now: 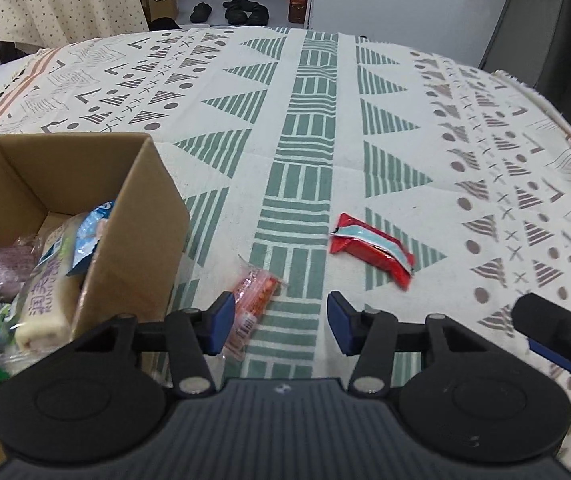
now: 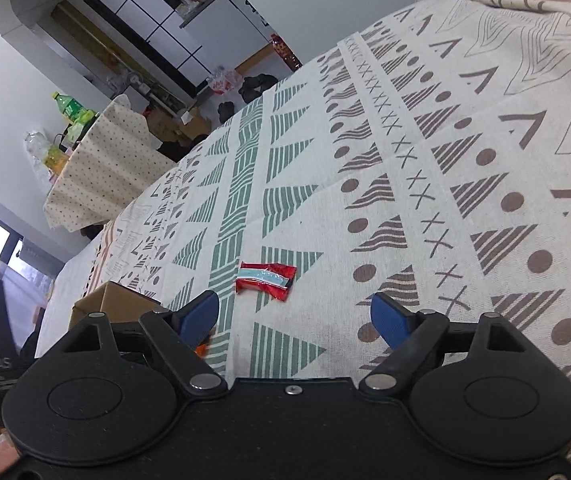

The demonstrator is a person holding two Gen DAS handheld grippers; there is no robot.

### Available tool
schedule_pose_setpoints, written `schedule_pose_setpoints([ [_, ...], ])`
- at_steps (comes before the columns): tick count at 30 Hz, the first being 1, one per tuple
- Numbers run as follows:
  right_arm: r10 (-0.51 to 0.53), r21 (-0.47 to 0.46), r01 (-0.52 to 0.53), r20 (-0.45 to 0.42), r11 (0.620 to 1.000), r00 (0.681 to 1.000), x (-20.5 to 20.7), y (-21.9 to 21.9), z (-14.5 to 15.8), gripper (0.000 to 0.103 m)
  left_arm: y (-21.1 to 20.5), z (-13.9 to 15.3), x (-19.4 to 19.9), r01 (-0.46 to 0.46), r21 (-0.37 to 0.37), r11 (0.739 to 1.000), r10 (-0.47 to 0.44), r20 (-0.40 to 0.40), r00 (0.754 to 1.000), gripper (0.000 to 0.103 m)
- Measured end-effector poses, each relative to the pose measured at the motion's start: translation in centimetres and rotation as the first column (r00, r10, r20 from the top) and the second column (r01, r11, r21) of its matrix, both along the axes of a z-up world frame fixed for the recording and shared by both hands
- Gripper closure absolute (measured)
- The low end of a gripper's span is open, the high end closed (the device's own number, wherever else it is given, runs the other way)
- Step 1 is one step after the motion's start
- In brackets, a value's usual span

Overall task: Organize snacks
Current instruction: 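Grasp the orange stick packet with left tool while right tool grasps the red packet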

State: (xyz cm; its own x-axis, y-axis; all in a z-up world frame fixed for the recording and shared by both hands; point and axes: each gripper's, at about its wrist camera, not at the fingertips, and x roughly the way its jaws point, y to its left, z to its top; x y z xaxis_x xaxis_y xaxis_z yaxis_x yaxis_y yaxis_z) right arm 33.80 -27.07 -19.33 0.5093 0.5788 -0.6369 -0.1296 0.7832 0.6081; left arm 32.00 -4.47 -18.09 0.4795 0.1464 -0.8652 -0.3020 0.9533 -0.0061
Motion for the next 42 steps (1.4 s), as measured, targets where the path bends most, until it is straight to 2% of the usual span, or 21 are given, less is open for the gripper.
schedule_pose_setpoints([
  [2,0.005,0.0,-0.005,-0.008,1.0,1.0,0.2,0.0,-0.3,0.02,0.1,-0.6,0.5,-0.006,0.038,0.999,0.007,-0.017,1.0,0.053],
  [7,0.017,-0.001,-0.017,-0.026,1.0,1.0,0.8,0.5,-1.2,0.02,0.6,-1.4,1.3,-0.008,0.039,0.999,0.009,-0.029,1.0,0.057],
  [9,0.031,-0.016,-0.031,-0.027,0.999,0.999,1.3,1.1,-1.5,0.02,0.6,-2.0,1.7,-0.01,0.048,0.999,0.012,-0.057,0.998,0.059],
  [11,0.059,-0.037,-0.059,-0.012,0.998,0.998,1.8,2.0,-1.7,0.02,1.1,-2.5,1.8,-0.044,0.008,0.999,0.044,-0.078,0.996,0.062],
  [13,0.075,-0.066,-0.075,0.0,0.995,0.997,2.2,2.8,-2.0,0.02,1.3,-2.4,1.9,-0.061,-0.003,0.998,0.061,-0.08,0.995,0.067],
  [14,0.085,-0.079,-0.084,0.009,0.993,0.996,2.4,3.1,-2.0,0.02,1.4,-2.3,1.9,-0.072,-0.001,0.997,0.072,-0.084,0.994,0.077],
  [15,0.098,-0.092,-0.096,0.023,0.991,0.995,2.5,3.5,-2.0,0.02,1.6,-2.2,1.9,-0.083,-0.007,0.997,0.082,-0.085,0.993,0.08],
  [17,0.117,-0.105,-0.113,0.034,0.988,0.993,2.6,4.1,-2.1,0.02,1.9,-2.0,1.9,-0.096,-0.026,0.995,0.093,-0.083,0.992,0.082],
  [28,0.173,-0.195,-0.155,0.077,0.968,0.982,2.9,6.4,-2.7,0.022,1.7,1.6,2.1,-0.076,-0.081,0.994,0.078,0.015,0.997,0.082],
  [33,0.211,-0.276,-0.172,0.116,0.946,0.971,3.5,8.2,-2.8,0.026,2.4,3.1,2.3,-0.083,-0.1,0.992,0.089,0.058,0.994,0.082],
  [42,0.283,-0.357,-0.207,0.177,0.911,0.943,4.2,10.4,-2.9,0.027,3.9,3.4,2.6,-0.102,-0.113,0.988,0.11,0.069,0.992,0.082],
])
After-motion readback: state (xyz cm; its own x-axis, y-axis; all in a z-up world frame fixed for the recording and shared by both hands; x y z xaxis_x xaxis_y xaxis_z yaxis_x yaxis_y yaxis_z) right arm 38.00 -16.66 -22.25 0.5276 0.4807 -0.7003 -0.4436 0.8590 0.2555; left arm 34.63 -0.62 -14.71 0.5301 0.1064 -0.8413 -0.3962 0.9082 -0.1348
